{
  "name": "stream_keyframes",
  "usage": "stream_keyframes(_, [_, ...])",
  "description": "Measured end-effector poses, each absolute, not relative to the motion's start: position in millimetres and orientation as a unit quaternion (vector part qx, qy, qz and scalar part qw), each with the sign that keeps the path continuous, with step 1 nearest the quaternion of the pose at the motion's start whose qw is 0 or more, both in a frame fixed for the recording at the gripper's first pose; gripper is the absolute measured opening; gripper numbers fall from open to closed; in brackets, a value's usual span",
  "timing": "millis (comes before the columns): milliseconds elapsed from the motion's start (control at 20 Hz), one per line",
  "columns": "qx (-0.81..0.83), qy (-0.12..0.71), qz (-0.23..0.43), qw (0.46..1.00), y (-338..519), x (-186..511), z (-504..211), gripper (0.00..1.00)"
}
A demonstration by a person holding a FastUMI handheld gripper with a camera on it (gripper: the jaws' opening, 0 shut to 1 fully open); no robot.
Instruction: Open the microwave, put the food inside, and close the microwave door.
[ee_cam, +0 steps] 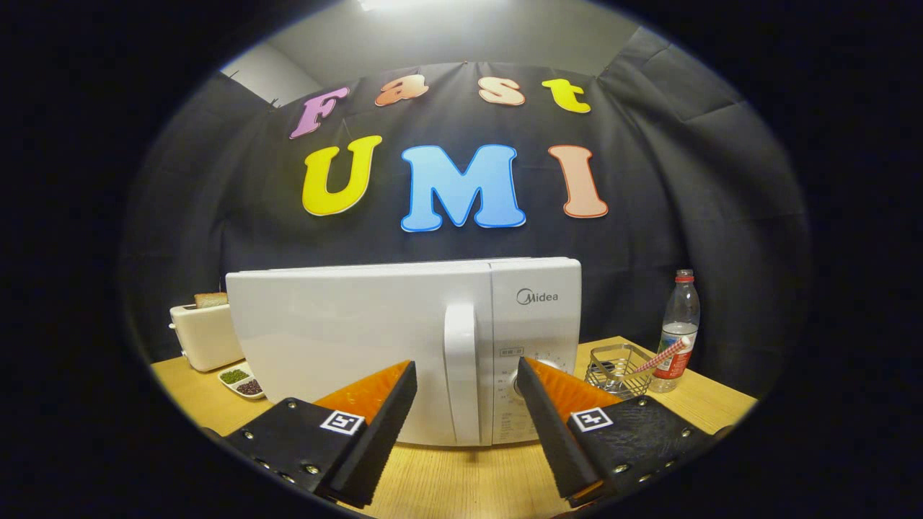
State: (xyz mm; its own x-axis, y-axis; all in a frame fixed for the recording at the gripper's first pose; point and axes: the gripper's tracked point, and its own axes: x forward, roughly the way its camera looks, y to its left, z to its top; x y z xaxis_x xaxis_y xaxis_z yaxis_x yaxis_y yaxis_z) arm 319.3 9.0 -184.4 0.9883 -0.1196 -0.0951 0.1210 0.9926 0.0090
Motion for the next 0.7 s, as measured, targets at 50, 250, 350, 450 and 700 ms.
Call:
stream_keyframes(50, [0.007,0.049,-0.062,0.997,7.5,324.8,-188.9,0.85])
stream_keyframes(250, [0.013,0.054,-0.070,0.996,4.4,339.4,-201.2,0.69])
stream_keyframes(350, [0.004,0.049,-0.073,0.996,7.1,336.1,-197.9,0.63])
stream_keyframes(450, [-0.008,0.050,-0.073,0.996,11.4,336.6,-197.8,0.39])
stream_keyframes(700, [0.018,0.069,-0.068,0.995,8.4,336.2,-202.3,0.16])
